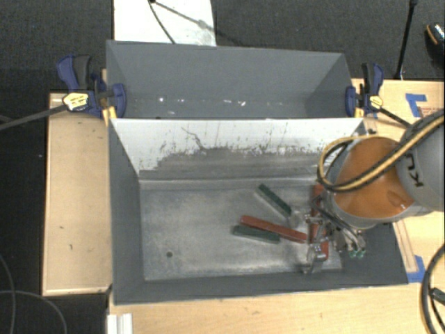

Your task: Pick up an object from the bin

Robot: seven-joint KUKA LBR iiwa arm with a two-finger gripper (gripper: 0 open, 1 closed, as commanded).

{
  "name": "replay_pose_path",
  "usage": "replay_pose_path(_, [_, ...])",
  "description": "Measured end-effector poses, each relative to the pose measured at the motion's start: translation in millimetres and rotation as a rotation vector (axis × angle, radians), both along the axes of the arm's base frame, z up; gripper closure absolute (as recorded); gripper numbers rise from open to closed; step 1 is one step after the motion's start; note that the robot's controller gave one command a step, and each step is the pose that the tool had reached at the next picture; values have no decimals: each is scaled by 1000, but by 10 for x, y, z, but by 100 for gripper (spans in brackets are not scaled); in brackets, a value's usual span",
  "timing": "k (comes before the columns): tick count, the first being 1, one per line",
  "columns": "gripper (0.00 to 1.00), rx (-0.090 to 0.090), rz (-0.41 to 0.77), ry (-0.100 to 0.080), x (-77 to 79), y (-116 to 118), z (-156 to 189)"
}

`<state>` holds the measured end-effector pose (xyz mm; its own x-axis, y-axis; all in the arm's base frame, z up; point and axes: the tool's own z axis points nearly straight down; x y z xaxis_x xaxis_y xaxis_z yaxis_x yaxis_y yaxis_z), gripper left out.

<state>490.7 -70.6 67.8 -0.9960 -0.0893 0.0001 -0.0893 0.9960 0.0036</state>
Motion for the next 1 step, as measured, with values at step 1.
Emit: replay_pose_path(1, [0, -3, 22, -6, 392, 45, 42])
